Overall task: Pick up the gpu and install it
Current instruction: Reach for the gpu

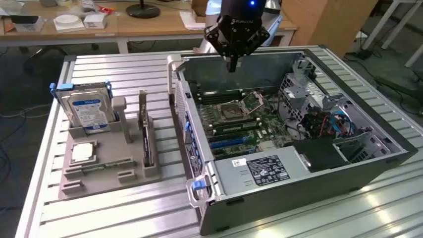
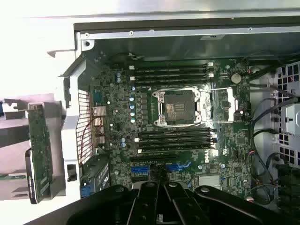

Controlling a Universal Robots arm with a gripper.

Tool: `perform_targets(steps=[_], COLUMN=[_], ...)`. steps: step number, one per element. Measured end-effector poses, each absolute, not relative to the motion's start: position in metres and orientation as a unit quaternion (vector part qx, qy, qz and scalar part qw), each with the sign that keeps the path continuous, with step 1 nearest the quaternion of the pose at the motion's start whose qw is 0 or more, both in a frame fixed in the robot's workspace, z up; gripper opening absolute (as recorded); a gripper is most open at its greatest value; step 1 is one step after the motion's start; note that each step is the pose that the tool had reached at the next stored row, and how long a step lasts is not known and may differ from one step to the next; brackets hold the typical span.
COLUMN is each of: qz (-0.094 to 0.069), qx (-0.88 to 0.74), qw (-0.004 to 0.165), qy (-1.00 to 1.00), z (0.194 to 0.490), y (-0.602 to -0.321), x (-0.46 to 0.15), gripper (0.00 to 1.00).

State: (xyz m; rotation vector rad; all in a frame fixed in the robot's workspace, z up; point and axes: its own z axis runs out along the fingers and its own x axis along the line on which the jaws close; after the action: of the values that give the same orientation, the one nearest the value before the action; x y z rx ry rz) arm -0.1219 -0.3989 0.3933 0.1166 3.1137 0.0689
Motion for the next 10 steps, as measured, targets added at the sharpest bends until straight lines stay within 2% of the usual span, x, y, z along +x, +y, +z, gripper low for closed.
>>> perform_targets(steps=[10], qz=[0.022], qx=[0.037], qw=[0.012], qy=[0.999], z=[0.3933], y=[-0.3989], x=[-0.1263], gripper=[0.10])
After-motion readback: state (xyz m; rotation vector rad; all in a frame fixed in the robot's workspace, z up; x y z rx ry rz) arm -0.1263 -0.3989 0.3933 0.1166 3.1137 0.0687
